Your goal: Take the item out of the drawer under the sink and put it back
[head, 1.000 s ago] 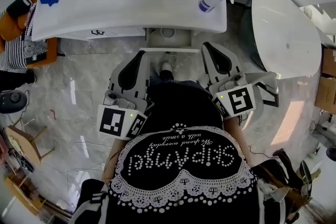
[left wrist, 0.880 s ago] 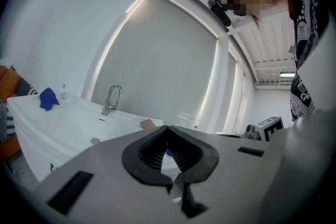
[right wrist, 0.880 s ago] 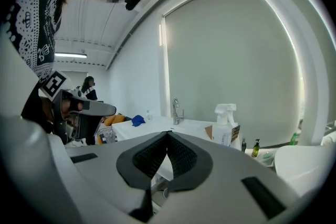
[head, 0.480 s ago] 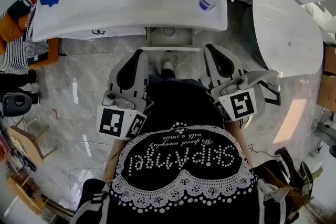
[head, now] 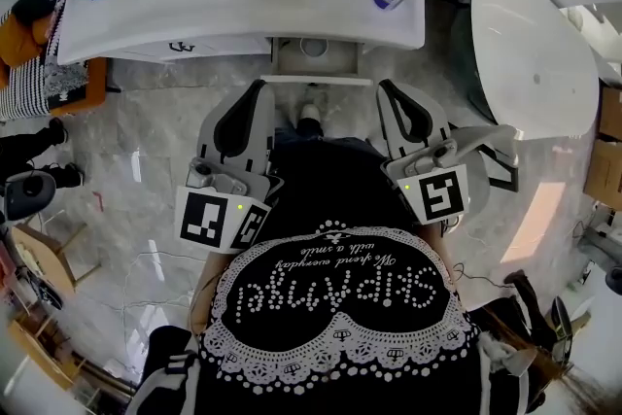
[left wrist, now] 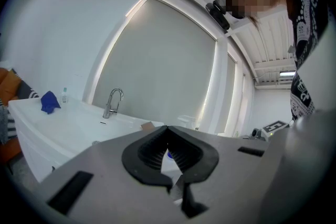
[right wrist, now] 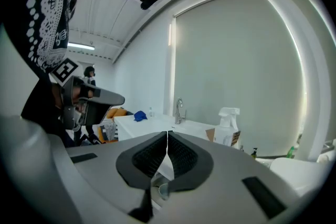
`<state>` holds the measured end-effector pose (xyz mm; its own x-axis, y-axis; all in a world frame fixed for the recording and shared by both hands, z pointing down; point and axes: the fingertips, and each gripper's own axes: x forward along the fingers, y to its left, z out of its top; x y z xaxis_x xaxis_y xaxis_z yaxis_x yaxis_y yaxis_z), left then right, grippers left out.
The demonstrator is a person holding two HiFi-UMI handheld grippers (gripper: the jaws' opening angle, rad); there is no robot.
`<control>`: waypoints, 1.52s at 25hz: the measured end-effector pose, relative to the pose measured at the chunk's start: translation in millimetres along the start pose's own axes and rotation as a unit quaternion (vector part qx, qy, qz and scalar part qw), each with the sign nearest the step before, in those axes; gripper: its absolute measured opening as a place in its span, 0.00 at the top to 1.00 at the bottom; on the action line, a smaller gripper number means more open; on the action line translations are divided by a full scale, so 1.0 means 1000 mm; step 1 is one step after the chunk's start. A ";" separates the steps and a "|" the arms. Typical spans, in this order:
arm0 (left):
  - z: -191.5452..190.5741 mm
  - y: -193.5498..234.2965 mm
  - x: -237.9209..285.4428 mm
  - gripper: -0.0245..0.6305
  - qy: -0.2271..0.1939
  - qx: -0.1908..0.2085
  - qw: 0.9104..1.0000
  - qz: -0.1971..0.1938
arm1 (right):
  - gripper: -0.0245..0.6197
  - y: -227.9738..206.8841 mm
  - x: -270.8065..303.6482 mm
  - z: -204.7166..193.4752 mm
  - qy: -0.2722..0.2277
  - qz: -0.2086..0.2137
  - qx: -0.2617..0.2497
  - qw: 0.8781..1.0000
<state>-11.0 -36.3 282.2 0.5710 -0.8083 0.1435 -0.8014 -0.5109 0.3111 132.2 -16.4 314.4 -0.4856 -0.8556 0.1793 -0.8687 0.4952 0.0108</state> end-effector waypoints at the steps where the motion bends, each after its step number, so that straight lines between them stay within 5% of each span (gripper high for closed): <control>1: 0.000 0.000 0.000 0.96 0.000 0.000 1.000 0.000 | 0.93 0.004 0.001 -0.002 0.007 0.005 -0.011 1.000; 6: -0.001 0.000 -0.003 0.96 0.001 -0.002 1.000 0.003 | 0.93 0.015 0.002 -0.003 0.018 0.019 -0.024 0.999; 13: -0.001 -0.001 -0.006 0.96 -0.002 0.000 1.000 0.005 | 0.93 -0.005 0.001 0.024 -0.034 0.011 0.073 0.997; 21: -0.003 -0.002 -0.008 0.96 -0.001 0.000 1.000 0.003 | 0.93 0.010 0.007 0.008 -0.018 0.054 0.101 0.993; 28: -0.004 -0.002 -0.012 0.96 0.000 -0.002 1.000 0.005 | 0.93 0.003 0.004 0.006 -0.019 0.040 0.132 0.990; 38: -0.005 -0.003 -0.011 0.96 0.002 -0.001 1.000 0.005 | 0.93 0.001 0.003 0.004 -0.016 0.034 0.124 0.992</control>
<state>-13.8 -24.4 284.6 0.5631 -0.8125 0.1509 -0.8072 -0.5015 0.3115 129.3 -18.9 311.3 -0.5426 -0.8281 0.1407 -0.8297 0.5022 -0.2438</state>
